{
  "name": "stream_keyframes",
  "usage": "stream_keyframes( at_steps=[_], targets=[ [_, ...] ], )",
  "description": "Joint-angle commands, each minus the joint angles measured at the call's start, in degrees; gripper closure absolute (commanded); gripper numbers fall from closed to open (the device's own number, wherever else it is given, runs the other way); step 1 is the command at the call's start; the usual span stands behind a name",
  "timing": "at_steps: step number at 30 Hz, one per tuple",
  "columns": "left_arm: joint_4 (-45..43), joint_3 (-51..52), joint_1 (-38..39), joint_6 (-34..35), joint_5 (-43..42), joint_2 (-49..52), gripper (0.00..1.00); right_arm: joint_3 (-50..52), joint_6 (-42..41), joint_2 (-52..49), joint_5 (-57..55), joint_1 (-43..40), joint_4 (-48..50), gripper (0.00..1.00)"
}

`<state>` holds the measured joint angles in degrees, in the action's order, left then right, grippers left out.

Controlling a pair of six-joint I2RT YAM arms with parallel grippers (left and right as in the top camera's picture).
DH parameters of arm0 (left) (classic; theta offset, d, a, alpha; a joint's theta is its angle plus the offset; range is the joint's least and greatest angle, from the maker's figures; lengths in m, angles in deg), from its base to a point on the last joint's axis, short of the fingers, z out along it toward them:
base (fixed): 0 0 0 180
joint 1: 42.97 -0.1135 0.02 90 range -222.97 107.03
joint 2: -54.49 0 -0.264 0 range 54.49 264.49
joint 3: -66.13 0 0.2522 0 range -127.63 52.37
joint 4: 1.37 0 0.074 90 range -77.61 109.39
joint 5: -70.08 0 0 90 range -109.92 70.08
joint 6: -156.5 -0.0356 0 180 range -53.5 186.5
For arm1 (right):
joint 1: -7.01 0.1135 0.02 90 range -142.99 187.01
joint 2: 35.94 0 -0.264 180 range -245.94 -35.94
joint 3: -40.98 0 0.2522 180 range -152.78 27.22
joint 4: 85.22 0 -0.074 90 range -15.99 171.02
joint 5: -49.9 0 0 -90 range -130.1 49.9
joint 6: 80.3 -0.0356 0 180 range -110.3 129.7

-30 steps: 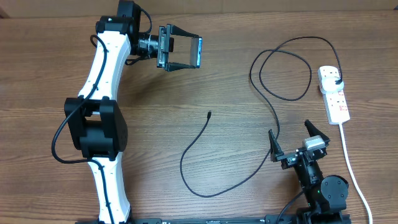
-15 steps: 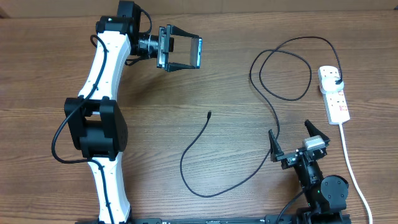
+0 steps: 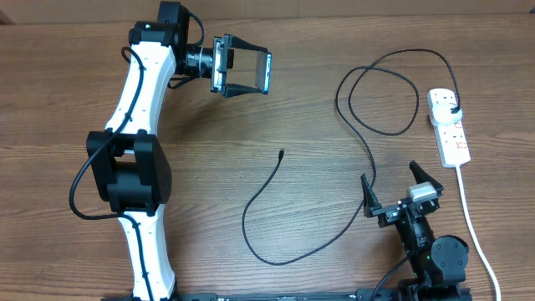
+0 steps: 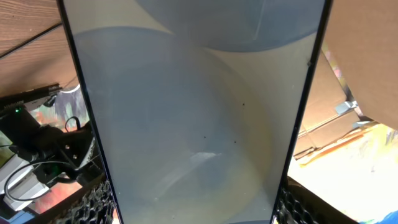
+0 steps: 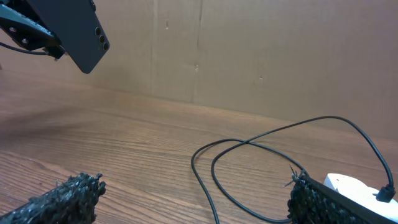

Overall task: Plug charger to phone and switch on socket
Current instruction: 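Hold the phone raised in the left gripper, then move the right gripper left toward the phone held by the left gripper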

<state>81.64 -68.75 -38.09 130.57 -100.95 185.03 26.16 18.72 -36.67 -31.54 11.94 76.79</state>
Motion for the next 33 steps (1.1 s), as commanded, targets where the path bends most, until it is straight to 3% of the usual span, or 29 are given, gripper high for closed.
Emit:
stream_keyframes(
  at_steps=[1, 25, 33],
  targets=[
    [0.2, -1.79, 0.24, -2.4, -3.04, -0.15, 0.96, 0.61, 0.09, 0.57, -0.09, 0.26, 0.24, 0.0],
    [0.17, -1.79, 0.24, -3.89, -2.36, -0.15, 0.96, 0.57, -1.9, 0.57, 0.35, 0.26, 0.94, 0.0],
    [0.17, -1.79, 0.24, -4.11, -0.87, -0.15, 0.96, -4.2, -1.95, 0.57, 0.07, 0.26, 0.87, 0.0]
  ],
)
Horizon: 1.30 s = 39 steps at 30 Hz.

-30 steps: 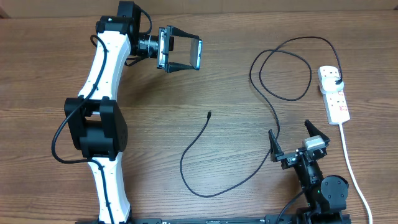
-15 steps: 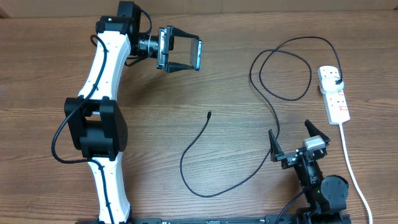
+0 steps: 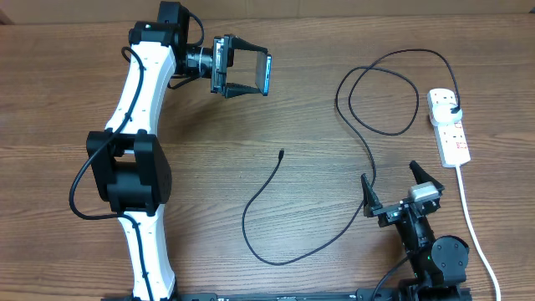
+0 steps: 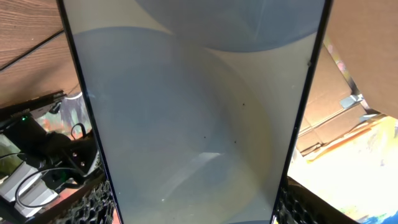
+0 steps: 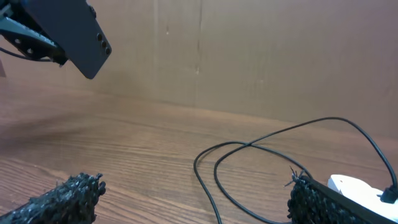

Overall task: Plug charger to phone and switch on socket
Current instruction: 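Move the right gripper left toward the phone held by the left gripper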

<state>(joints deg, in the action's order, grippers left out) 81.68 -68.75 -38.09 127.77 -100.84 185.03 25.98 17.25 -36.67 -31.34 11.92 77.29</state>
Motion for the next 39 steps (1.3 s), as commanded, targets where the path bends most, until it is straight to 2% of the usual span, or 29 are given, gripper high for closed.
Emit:
stream_keyframes(
  at_steps=[1, 7, 11, 20, 25, 29, 32, 35, 39],
  targets=[
    [0.13, -1.79, 0.24, -1.33, -0.98, -0.15, 0.96, -4.76, -0.79, 0.55, -0.24, 0.26, 0.15, 0.0],
    [0.13, -1.79, 0.28, -1.33, -0.96, -0.15, 0.96, -10.47, -7.06, -2.03, -2.27, 0.26, -3.06, 0.0],
    [0.15, -1.79, 0.28, -1.31, -1.01, -0.15, 0.96, -14.51, -9.14, -7.61, -2.27, 0.26, -5.49, 0.0],
    [0.13, -1.79, 0.31, -1.31, 1.46, -0.15, 0.96, -27.8, -12.28, -31.32, -0.52, 0.26, -11.08, 0.0],
    [0.13, -1.79, 0.39, -1.33, 6.38, -0.15, 0.96, -38.93, -12.96, -46.38, 7.37, 0.28, -15.87, 0.0],
    [0.2, -1.79, 0.83, -1.29, 13.55, -0.15, 0.96, -49.0, -22.27, -57.9, 12.2, 0.28, -21.4, 0.0],
    [1.11, -1.79, 1.49, -1.22, 18.12, -0.15, 0.96, -54.31, -26.32, -65.13, 19.89, 0.28, -22.84, 0.0],
    [1.42, -1.79, 2.29, -0.26, 22.53, -0.15, 0.96, -57.44, -28.63, -71.21, 31.43, 0.28, -20.24, 0.0],
    [3.17, -1.79, 3.76, 3.19, 29.99, -0.15, 0.96, -57.61, -28.83, -75.95, 40.28, 0.28, -12.17, 0.0]
  ],
)
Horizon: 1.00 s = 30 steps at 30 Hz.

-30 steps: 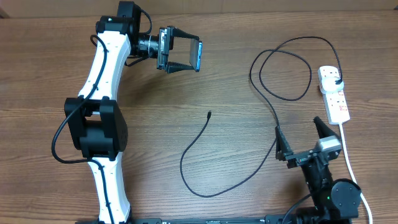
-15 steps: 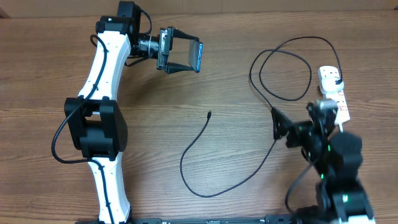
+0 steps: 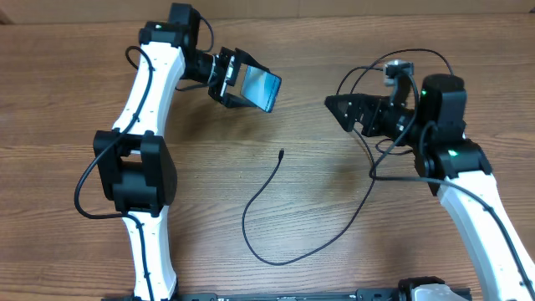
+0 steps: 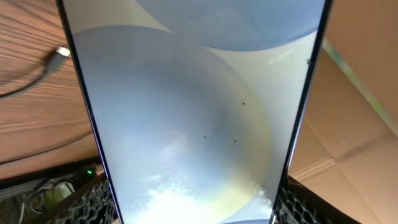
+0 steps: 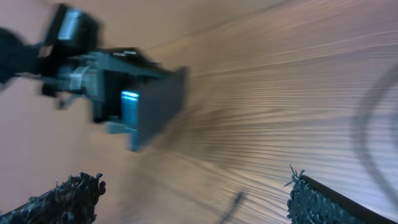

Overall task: Plug charger to phone and switch on socket
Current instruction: 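Move the right gripper left toward the phone held by the left gripper, then grasp the phone's bottom end with the right gripper beside the left gripper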

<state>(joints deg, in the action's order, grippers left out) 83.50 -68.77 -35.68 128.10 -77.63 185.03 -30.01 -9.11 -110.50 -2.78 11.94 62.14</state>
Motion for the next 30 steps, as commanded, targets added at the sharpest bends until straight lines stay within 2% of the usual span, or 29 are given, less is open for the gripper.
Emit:
stream_keyframes(
  at_steps=[1, 8, 14, 20, 30],
  targets=[
    [1.75, -1.77, 1.6, 3.15, 7.98, -0.15, 0.96, -1.62, -2.69, -2.78, 13.09, 0.26, 4.48, 0.0],
    [2.54, -1.77, 4.22, 5.9, 13.81, -0.15, 0.96, -1.62, -13.57, -3.15, 16.26, 0.26, 5.09, 0.0],
    [2.29, -1.77, 6.8, 9.09, 14.86, -0.15, 0.96, -1.6, -14.25, -3.26, 16.11, 0.5, 2.21, 0.0],
    [-0.33, -1.77, 9.88, 10.25, 14.88, -0.15, 0.96, -1.55, -14.43, -3.69, 8.74, 0.59, -5.11, 0.0],
    [-1.11, -1.77, 13.97, 13.2, 14.84, -0.15, 0.96, -1.22, -14.38, -7.58, 4.85, 2.93, -5.92, 0.0]
  ],
)
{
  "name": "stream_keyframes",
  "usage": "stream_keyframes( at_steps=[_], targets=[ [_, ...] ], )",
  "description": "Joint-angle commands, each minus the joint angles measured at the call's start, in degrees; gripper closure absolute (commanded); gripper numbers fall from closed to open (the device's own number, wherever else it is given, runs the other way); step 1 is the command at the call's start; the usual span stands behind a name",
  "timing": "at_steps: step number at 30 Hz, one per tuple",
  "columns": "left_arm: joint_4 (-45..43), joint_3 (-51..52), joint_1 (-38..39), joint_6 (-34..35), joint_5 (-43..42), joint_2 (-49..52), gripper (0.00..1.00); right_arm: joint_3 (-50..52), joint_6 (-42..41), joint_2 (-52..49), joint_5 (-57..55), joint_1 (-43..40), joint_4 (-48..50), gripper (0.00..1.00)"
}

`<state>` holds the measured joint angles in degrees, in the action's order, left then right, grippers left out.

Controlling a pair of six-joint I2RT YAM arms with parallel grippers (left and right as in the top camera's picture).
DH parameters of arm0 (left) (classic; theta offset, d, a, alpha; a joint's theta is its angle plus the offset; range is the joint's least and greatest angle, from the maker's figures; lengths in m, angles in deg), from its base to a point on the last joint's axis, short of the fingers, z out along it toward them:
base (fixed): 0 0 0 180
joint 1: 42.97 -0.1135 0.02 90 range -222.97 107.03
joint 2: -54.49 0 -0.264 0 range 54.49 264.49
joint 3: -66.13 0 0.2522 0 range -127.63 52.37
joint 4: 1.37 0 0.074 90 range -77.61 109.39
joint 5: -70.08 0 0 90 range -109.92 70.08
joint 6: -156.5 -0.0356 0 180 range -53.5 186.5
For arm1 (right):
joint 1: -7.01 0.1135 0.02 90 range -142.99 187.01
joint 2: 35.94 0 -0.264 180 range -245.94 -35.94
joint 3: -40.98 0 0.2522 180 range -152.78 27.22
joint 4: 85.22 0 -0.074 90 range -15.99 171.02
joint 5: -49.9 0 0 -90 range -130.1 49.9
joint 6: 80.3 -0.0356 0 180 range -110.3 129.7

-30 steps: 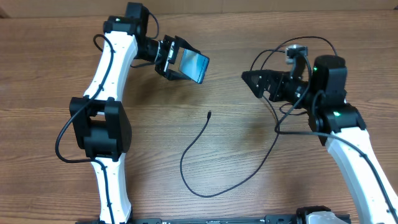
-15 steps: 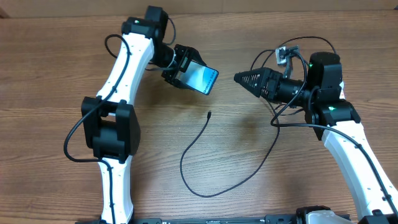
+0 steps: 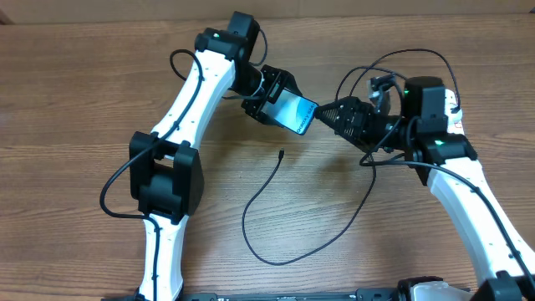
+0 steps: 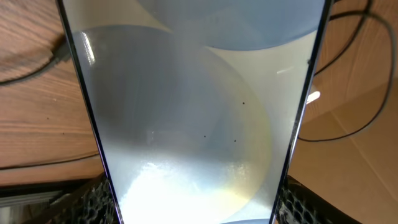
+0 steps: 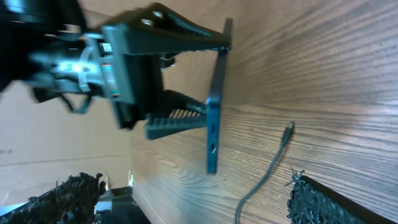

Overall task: Plug charger to phone and switch on socket
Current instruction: 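Grasp the phone's bottom end with the right gripper beside the left gripper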

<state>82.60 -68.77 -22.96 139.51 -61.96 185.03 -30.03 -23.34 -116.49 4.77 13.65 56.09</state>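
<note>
My left gripper (image 3: 280,102) is shut on the phone (image 3: 296,114), holding it tilted above the table's far middle, screen up. The screen (image 4: 193,112) fills the left wrist view, with a finger (image 4: 93,202) at each lower corner. My right gripper (image 3: 333,119) is open and empty, its tips just right of the phone. The right wrist view shows the phone edge-on (image 5: 213,112). The black charger cable's free plug (image 3: 282,152) lies on the table below the phone, plug (image 5: 287,132) also in the right wrist view. My right arm mostly hides the white socket strip.
The black cable (image 3: 351,209) curves across the middle of the wooden table (image 3: 84,167) and loops at the far right (image 3: 393,63) behind my right arm. The left arm (image 3: 192,92) reaches diagonally from the near left.
My left gripper has carried the phone right and nearer, from far left of centre to just beside the right gripper's tips. The right gripper stays open in about the same place.
At first my left gripper held the phone upright at the far left while the right arm sat folded at the near right, open. Then the right arm was up over the cable loop, reaching left. Now phone and right gripper meet above the plug.
</note>
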Motion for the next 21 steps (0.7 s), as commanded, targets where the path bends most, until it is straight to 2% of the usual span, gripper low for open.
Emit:
stream_keyframes(
  at_steps=[1, 21],
  targets=[
    [-0.22, -1.77, 1.55, 1.84, -0.85, -0.15, 0.96, -1.2, -0.15, -2.01, -3.67, 1.42, 0.11, 0.0],
    [-0.66, -1.77, 8.24, 6.32, -1.05, -0.15, 0.96, -1.2, 0.02, -4.66, -11.43, 2.38, -2.25, 0.02]
  ],
)
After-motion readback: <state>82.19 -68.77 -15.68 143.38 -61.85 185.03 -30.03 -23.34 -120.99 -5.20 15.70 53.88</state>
